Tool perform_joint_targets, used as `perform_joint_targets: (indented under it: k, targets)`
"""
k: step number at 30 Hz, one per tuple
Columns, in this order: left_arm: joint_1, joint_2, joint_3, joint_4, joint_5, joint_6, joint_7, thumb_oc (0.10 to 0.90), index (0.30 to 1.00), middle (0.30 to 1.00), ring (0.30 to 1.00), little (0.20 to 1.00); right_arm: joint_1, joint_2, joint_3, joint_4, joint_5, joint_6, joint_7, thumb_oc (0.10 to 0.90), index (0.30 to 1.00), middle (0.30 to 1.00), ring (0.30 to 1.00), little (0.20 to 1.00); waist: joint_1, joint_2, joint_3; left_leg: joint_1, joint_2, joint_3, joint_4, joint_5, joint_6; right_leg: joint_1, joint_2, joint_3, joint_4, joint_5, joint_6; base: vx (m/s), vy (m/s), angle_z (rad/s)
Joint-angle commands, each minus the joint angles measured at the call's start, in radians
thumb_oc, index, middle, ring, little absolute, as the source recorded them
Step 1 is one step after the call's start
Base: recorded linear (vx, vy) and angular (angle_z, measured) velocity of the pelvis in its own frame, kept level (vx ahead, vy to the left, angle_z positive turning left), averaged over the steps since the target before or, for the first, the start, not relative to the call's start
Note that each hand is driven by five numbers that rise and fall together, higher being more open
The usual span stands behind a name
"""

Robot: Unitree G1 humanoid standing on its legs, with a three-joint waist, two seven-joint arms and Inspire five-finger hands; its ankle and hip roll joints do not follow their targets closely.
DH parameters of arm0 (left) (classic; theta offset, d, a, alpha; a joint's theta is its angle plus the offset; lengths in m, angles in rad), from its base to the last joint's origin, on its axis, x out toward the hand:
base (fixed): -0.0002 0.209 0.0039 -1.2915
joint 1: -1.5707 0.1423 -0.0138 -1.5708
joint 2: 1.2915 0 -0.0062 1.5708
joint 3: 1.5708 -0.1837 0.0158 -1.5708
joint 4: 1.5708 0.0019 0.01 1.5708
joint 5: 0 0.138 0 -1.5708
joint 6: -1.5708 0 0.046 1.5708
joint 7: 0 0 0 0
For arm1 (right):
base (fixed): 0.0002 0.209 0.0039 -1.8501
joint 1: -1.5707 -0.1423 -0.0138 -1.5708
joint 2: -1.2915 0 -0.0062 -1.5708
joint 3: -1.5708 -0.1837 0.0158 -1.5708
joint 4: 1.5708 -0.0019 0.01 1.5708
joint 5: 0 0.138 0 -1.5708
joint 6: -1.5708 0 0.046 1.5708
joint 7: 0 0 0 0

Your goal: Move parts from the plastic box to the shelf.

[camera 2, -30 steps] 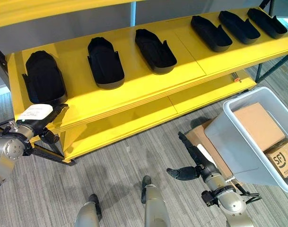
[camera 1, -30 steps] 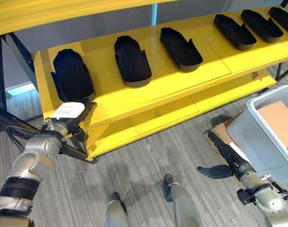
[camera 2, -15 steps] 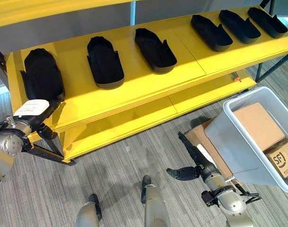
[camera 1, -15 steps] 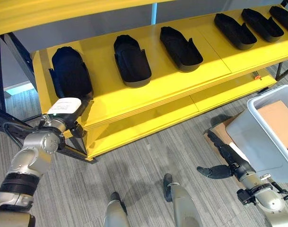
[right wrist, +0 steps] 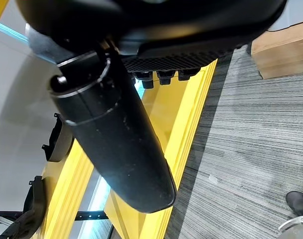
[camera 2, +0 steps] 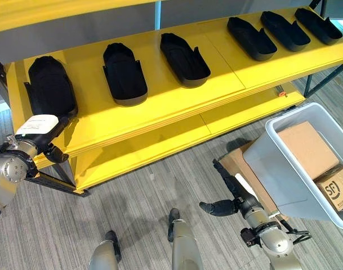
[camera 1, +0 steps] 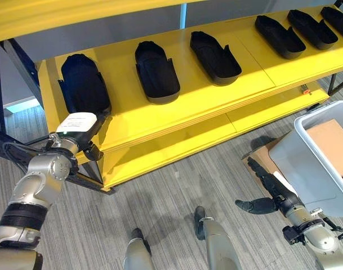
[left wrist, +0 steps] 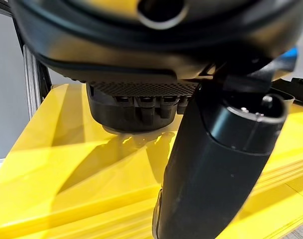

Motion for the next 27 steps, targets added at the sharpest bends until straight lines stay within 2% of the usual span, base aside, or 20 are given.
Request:
perform_joint_targets:
  k: [1, 6, 12, 17, 19, 21, 23, 26, 27]
  targets:
    - [-0.117, 0.097, 0.017, -0.025, 0.002, -0.005, 0.109, 0.900, 1.000, 1.000, 1.000, 1.000, -0.029, -0.040, -0.032, -0.083, 0.058, -0.097, -0.019, 0.900, 1.000, 1.000, 1.000, 1.000, -0.021, 0.013, -0.070, -0.007, -0.015, -0.024, 0.006, 0.003, 0.036, 0.064, 0.011, 0.064, -0.047, 0.027, 0.044, 0.00, 0.000, 0.00]
    - [-0.101, 0.087, 0.021, -0.067, -0.037, -0.018, 0.086, 0.900, 1.000, 1.000, 1.000, 1.000, -0.033, -0.037, -0.031, -0.079, 0.058, -0.094, -0.019, 0.900, 1.000, 1.000, 1.000, 1.000, -0.018, 0.013, -0.069, -0.008, -0.016, -0.025, 0.005, 0.003, 0.036, 0.065, 0.011, 0.062, -0.048, 0.028, 0.044, 0.00, 0.000, 0.00]
    - [0.005, 0.066, 0.094, -0.203, -0.142, -0.049, 0.029, 0.900, 1.000, 1.000, 1.000, 1.000, -0.041, -0.019, -0.039, -0.075, 0.063, -0.093, -0.021, 0.900, 1.000, 1.000, 1.000, 1.000, -0.011, 0.014, -0.068, -0.011, -0.022, -0.026, 0.001, 0.010, 0.040, 0.062, 0.010, 0.061, -0.050, 0.034, 0.041, 0.00, 0.000, 0.00]
    - [0.181, 0.036, 0.184, -0.359, -0.203, -0.086, -0.030, 0.900, 1.000, 1.000, 1.000, 1.000, -0.042, -0.007, -0.047, -0.074, 0.066, -0.091, -0.015, 0.900, 1.000, 1.000, 1.000, 1.000, 0.004, 0.015, -0.063, -0.008, -0.024, -0.027, 0.002, 0.000, 0.040, 0.069, 0.010, 0.060, -0.051, 0.028, 0.040, 0.00, 0.000, 0.00]
    - [0.189, 0.035, 0.192, -0.364, -0.203, -0.085, -0.033, 0.900, 1.000, 1.000, 1.000, 1.000, -0.044, -0.008, -0.045, -0.074, 0.067, -0.091, -0.016, 0.900, 1.000, 1.000, 1.000, 1.000, 0.000, 0.014, -0.065, -0.011, -0.025, -0.027, -0.001, 0.008, 0.041, 0.067, 0.009, 0.061, -0.055, 0.035, 0.039, 0.00, 0.000, 0.00]
    - [0.285, 0.005, 0.231, -0.455, -0.249, -0.101, -0.071, 0.900, 1.000, 1.000, 1.000, 1.000, -0.045, -0.002, -0.057, -0.078, 0.067, -0.092, -0.015, 0.900, 1.000, 1.000, 1.000, 1.000, 0.010, 0.014, -0.061, -0.009, -0.027, -0.028, -0.003, 0.007, 0.043, 0.067, 0.009, 0.061, -0.056, 0.034, 0.038, 0.00, 0.000, 0.00]
    - [0.317, -0.006, 0.249, -0.490, -0.277, -0.102, -0.091, 0.900, 1.000, 1.000, 1.000, 1.000, -0.049, -0.001, -0.058, -0.078, 0.068, -0.091, -0.014, 0.900, 1.000, 1.000, 1.000, 1.000, 0.009, 0.014, -0.062, -0.010, -0.029, -0.030, -0.008, 0.010, 0.044, 0.067, 0.008, 0.060, -0.059, 0.037, 0.037, 0.00, 0.000, 0.00]
    - [0.475, -0.051, 0.309, -0.595, -0.478, -0.128, -0.140, 0.900, 1.000, 1.000, 1.000, 1.000, -0.054, 0.002, -0.072, -0.090, 0.072, -0.103, -0.012, 0.900, 1.000, 1.000, 1.000, 1.000, 0.024, 0.023, -0.060, -0.003, -0.030, -0.035, -0.007, 0.006, 0.048, 0.079, 0.006, 0.058, -0.059, 0.033, 0.038, 0.00, 0.004, 0.02]
    - [0.479, -0.052, 0.313, -0.598, -0.479, -0.128, -0.141, 0.900, 1.000, 1.000, 1.000, 1.000, -0.054, 0.001, -0.071, -0.091, 0.072, -0.103, -0.012, 0.900, 1.000, 1.000, 1.000, 1.000, 0.022, 0.022, -0.061, -0.005, -0.031, -0.035, -0.011, 0.013, 0.049, 0.078, 0.005, 0.058, -0.063, 0.040, 0.037, 0.00, 0.000, 0.00]
